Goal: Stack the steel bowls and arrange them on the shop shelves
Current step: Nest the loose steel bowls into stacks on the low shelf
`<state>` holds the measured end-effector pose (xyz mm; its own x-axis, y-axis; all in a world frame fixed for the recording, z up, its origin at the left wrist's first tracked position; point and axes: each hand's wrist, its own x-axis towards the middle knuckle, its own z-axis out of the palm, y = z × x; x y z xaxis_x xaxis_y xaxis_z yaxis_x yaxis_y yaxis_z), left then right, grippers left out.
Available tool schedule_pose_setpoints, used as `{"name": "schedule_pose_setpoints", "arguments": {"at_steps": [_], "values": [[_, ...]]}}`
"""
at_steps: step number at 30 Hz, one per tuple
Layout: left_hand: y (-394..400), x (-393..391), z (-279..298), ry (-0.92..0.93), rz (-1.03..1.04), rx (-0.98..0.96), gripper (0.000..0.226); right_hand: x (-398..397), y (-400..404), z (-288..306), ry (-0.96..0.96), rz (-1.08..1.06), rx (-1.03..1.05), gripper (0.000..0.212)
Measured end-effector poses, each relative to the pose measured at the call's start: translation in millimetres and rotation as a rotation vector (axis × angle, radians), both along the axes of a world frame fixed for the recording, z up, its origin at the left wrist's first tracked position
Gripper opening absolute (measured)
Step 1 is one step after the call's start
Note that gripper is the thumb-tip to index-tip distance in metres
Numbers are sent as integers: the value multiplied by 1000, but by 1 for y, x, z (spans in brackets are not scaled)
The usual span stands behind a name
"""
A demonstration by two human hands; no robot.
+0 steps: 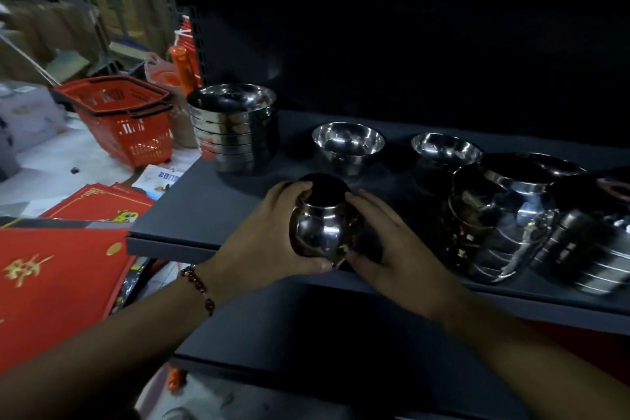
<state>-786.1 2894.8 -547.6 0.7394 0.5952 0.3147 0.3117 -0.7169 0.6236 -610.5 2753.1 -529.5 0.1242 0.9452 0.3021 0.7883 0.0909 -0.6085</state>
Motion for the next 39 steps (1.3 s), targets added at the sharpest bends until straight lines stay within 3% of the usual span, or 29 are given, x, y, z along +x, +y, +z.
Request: {"name": "schedule_pose_setpoints", "arguments": {"at_steps": [4, 7, 11, 14, 17, 19, 23, 27, 30, 32, 35, 39], "values": [[3, -11, 9, -65, 92, -59, 117, 2, 8, 6, 104, 5, -20, 80], [8, -14, 15, -220, 107, -232, 116, 5, 10, 10, 115, -15, -22, 84], [6, -14, 22, -414, 52, -480, 88, 8, 11, 16, 141, -45, 25, 88], [4, -2, 25, -487, 25, -732, 74, 11, 10, 18, 220, -55, 106, 76], [-2, 5, 31, -554, -52, -1069, 82, 9, 12, 19, 353, -80, 130, 62], [-14, 3, 35, -498, -180, -1208, 60, 8, 14, 18, 453, -135, 142, 46], [-16, -4, 35, -415, -299, -1371, 80, 8, 18, 20, 591, -241, 134, 18], [-10, -4, 30, -297, -212, -1229, 84, 15, 19, 22, 758, -350, 78, 19], [-10, -6, 29, -284, -121, -994, 100, 20, 19, 25, 885, -400, -11, 18], [-7, -9, 23, -301, -66, -734, 115, 23, 18, 27, 960, -411, -86, 16], [-8, -13, 21, -196, -72, -360, 119, 25, 18, 26, 995, -429, -182, 19], [-16, -8, 18, -119, -103, -224, 123, 20, 20, 26, 959, -401, -240, 27]]}}
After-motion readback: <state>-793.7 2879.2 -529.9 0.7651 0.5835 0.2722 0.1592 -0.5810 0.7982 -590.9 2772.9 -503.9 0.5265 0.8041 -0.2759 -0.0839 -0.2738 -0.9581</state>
